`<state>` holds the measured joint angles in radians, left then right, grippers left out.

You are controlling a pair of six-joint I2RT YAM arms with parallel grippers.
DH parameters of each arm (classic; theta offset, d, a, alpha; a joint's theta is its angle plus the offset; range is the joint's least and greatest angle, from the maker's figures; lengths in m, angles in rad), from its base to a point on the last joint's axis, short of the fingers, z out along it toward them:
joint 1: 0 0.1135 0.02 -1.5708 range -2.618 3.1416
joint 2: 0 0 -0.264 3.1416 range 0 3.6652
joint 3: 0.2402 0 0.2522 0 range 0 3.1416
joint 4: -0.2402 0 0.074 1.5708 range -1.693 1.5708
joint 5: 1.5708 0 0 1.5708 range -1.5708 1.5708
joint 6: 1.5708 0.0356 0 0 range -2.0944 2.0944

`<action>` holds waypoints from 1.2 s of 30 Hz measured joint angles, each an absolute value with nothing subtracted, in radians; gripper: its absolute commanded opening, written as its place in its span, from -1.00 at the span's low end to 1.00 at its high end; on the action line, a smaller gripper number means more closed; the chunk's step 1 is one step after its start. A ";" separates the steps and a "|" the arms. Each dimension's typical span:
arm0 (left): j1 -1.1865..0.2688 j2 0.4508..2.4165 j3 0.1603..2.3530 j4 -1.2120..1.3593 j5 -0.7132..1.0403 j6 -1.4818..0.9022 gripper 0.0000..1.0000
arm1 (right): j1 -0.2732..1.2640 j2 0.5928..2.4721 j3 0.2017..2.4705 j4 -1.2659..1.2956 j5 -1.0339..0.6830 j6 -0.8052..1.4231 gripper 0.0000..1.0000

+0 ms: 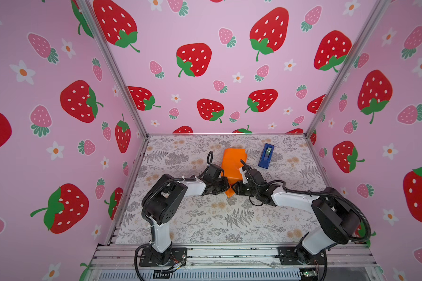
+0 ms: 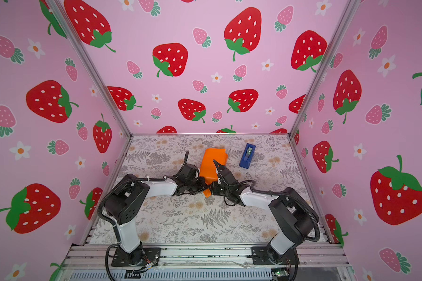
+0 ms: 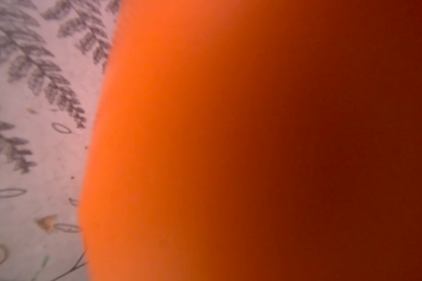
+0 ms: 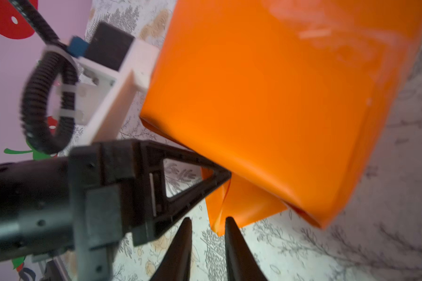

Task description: Wrap the gift box in paper

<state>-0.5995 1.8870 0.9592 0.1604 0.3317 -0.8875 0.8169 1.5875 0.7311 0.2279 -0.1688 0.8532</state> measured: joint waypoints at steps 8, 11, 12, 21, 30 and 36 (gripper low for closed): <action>-0.599 1.887 0.959 0.161 0.331 -0.888 -1.00 | 0.815 1.600 0.564 0.422 -0.281 1.097 -0.35; -0.599 1.887 0.959 0.161 0.331 -0.888 -1.00 | 0.815 1.643 0.557 0.498 -0.311 1.157 -0.35; -0.599 1.887 0.959 0.161 0.331 -0.888 -1.00 | 0.815 1.658 0.557 0.520 -0.318 1.172 -0.35; -0.597 1.887 0.958 0.162 0.323 -0.889 -1.00 | 0.813 1.765 0.549 0.711 -0.342 1.266 -0.36; -0.596 1.887 0.958 0.162 0.323 -0.889 -1.00 | 0.813 1.826 0.526 0.859 -0.353 1.346 -0.46; -0.596 1.888 0.958 0.162 0.323 -0.889 -1.00 | 0.813 1.832 0.521 0.875 -0.348 1.365 -0.51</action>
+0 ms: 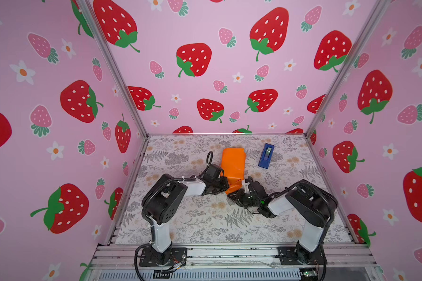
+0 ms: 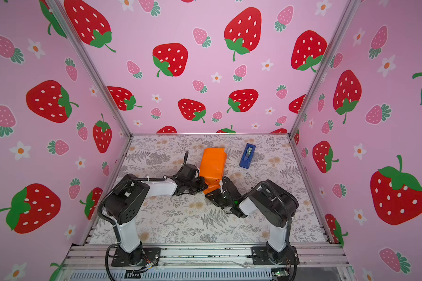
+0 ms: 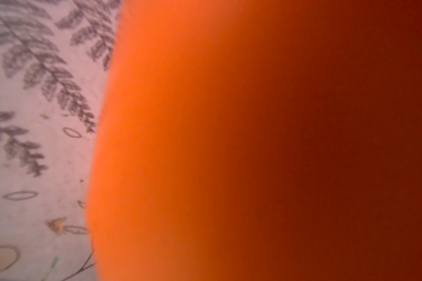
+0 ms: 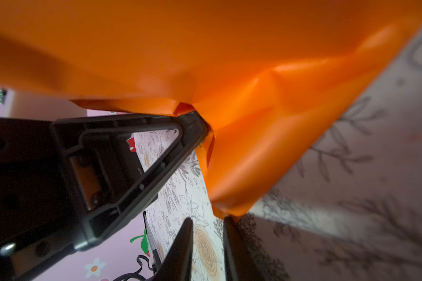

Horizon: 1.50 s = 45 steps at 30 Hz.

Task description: Wrap the gift box in paper

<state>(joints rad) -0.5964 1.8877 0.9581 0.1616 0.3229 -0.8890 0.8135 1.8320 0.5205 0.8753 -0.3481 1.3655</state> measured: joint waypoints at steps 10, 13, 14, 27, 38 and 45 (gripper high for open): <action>-0.596 1.887 0.958 0.161 0.323 -0.889 -1.00 | 0.806 1.738 0.482 0.790 -0.282 1.374 -0.19; -0.596 1.887 0.958 0.161 0.323 -0.889 -1.00 | 0.803 1.708 0.480 0.747 -0.258 1.391 -0.12; -0.596 1.887 0.958 0.161 0.322 -0.889 -1.00 | 0.803 1.707 0.485 0.739 -0.255 1.396 -0.11; -0.596 1.888 0.958 0.158 0.323 -0.889 -1.00 | 0.803 1.787 0.567 0.753 -0.266 1.494 -0.13; -0.596 1.888 0.957 0.157 0.323 -0.890 -1.00 | 0.795 1.795 0.552 0.794 -0.258 1.517 -0.16; -0.596 1.888 0.956 0.157 0.323 -0.890 -1.00 | 0.723 1.716 0.525 0.691 -0.217 1.445 -0.13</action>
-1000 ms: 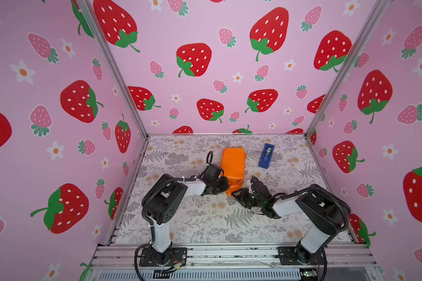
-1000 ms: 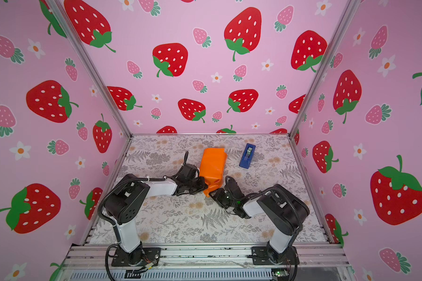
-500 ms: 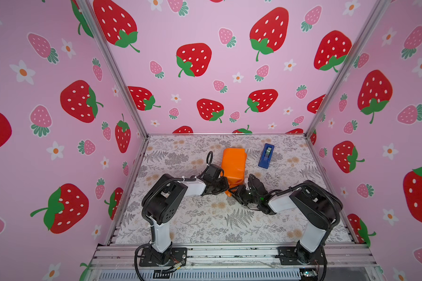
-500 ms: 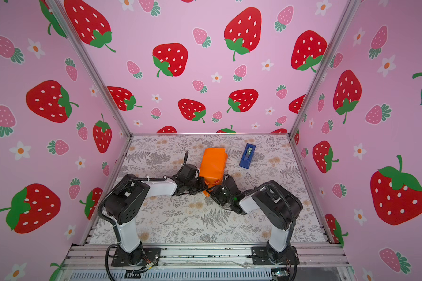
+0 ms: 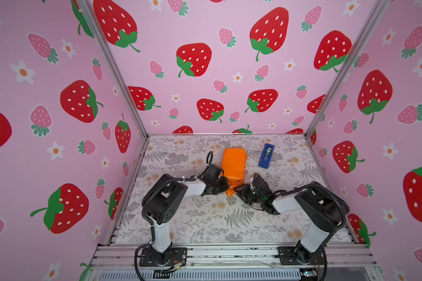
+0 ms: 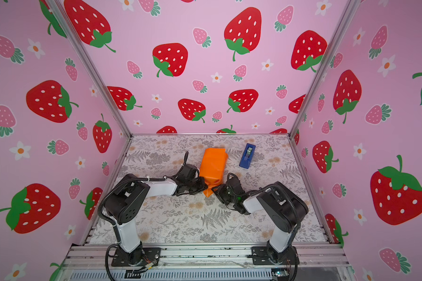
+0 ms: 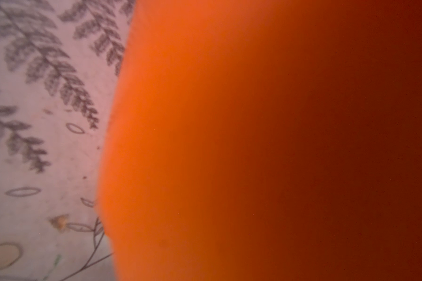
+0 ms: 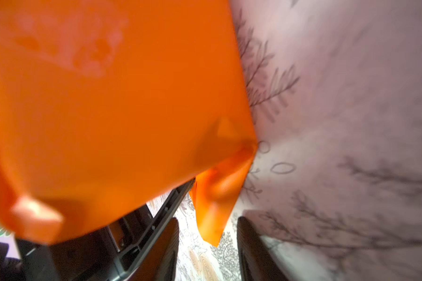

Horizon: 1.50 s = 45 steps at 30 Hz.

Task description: Wrap the gift box in paper

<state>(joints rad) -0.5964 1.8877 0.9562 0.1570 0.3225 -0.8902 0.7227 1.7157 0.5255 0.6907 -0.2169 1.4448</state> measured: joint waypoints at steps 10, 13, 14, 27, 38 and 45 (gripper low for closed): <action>-0.596 1.888 0.956 0.157 0.323 -0.891 -1.00 | 0.673 1.724 0.556 0.657 -0.213 1.351 -0.07; -0.596 1.888 0.956 0.157 0.323 -0.891 -1.00 | 0.673 1.743 0.573 0.665 -0.225 1.335 -0.07; -0.596 1.888 0.956 0.157 0.323 -0.891 -1.00 | 0.673 1.746 0.574 0.669 -0.228 1.333 -0.07; -0.596 1.888 0.956 0.157 0.323 -0.891 -1.00 | 0.699 1.768 0.572 0.719 -0.263 1.343 -0.08; -0.596 1.888 0.956 0.157 0.323 -0.892 -1.00 | 0.794 1.752 0.536 0.742 -0.263 1.436 -0.14; -0.596 1.888 0.956 0.157 0.323 -0.892 -1.00 | 0.859 1.774 0.516 0.812 -0.263 1.524 -0.15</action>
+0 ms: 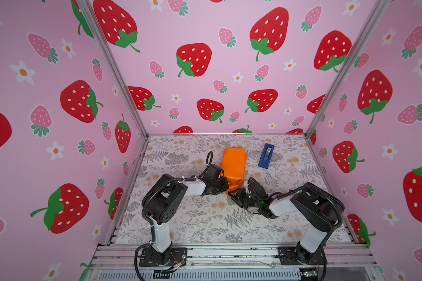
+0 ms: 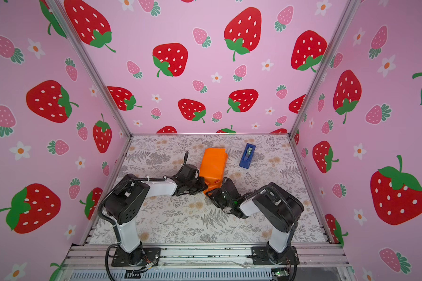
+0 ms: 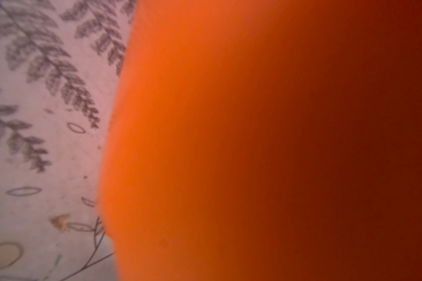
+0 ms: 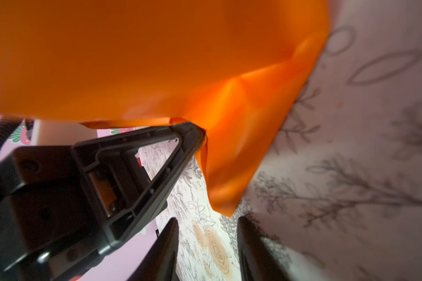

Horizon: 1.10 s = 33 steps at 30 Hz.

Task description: Wrap the gift box in paper

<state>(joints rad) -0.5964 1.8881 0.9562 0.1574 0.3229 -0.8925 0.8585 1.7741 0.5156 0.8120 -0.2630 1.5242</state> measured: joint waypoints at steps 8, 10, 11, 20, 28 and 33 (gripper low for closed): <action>-0.596 1.888 0.956 0.157 0.323 -0.894 -1.00 | 0.878 1.826 0.522 0.897 -0.265 1.568 -0.17; -0.596 1.888 0.956 0.157 0.323 -0.895 -1.00 | 0.877 1.832 0.522 0.908 -0.264 1.572 -0.19; -0.596 1.888 0.956 0.157 0.323 -0.895 -1.00 | 0.877 1.834 0.522 0.911 -0.262 1.571 -0.20; -0.596 1.888 0.956 0.157 0.323 -0.895 -1.00 | 0.863 1.837 0.522 0.908 -0.241 1.546 -0.30; -0.598 1.880 0.956 0.138 0.333 -0.890 -0.96 | 0.852 1.766 0.521 0.793 -0.220 1.491 -0.30; -0.605 1.842 0.958 0.067 0.340 -0.872 -0.92 | 0.836 1.679 0.520 0.691 -0.206 1.442 -0.31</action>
